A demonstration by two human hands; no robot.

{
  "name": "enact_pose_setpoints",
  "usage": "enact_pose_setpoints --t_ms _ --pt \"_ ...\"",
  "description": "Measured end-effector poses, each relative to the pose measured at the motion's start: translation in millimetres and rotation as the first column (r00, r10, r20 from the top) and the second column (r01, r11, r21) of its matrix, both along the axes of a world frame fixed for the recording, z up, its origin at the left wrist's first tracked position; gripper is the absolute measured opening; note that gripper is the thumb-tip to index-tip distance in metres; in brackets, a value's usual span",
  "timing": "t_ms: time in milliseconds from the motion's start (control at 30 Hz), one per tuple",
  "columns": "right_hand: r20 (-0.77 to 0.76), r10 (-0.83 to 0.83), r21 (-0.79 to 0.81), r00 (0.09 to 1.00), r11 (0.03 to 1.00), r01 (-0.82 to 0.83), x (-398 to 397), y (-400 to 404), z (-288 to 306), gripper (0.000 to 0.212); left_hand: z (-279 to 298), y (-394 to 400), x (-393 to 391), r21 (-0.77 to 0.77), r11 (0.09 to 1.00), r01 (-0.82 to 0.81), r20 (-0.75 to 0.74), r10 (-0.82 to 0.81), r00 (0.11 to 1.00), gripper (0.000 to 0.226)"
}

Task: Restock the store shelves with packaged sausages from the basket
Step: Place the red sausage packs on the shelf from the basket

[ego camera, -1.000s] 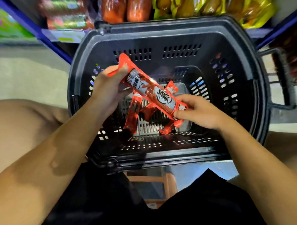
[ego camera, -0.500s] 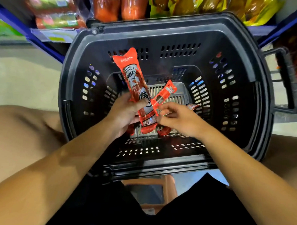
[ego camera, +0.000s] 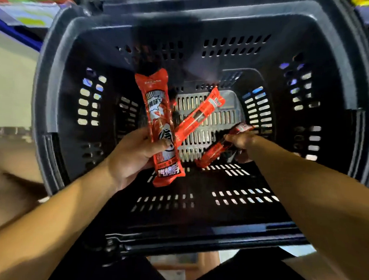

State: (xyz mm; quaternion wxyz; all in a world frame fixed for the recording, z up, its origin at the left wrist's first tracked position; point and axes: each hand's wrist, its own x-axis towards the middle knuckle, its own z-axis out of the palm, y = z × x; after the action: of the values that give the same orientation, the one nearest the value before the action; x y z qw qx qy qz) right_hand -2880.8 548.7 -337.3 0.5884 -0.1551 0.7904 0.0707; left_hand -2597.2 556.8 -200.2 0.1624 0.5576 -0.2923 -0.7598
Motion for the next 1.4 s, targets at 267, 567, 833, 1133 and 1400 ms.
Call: enact_pose_setpoints --t_ms 267,567,833,1133,1400 --pt "-0.110 -0.255 -0.116 0.961 0.963 0.242 15.6 -3.6 -49.1 0.024 -10.4 -6.8 3.1 -0.054 0.993 0.101 0.152 -0.092 0.984 0.046" --pt "0.264 -0.365 -0.296 0.893 0.850 0.435 35.3 -31.4 28.8 0.018 5.3 -0.7 -3.1 -0.034 0.999 0.015 0.072 -0.013 0.997 0.042" --pt "0.518 -0.307 -0.465 0.798 0.683 0.564 50.7 -4.3 136.1 0.009 32.0 9.3 -13.4 -0.080 0.995 -0.060 -0.038 0.057 0.998 0.023" --pt "0.176 0.115 -0.930 0.978 0.344 0.127 71.1 55.4 199.1 0.031 66.1 31.1 -4.6 -0.045 0.982 -0.183 -0.262 0.165 0.951 0.040" --pt "0.656 0.099 -0.677 0.748 0.516 0.525 83.2 75.8 219.1 0.047 79.2 35.9 13.8 -0.090 0.961 -0.262 -0.357 0.214 0.909 0.022"
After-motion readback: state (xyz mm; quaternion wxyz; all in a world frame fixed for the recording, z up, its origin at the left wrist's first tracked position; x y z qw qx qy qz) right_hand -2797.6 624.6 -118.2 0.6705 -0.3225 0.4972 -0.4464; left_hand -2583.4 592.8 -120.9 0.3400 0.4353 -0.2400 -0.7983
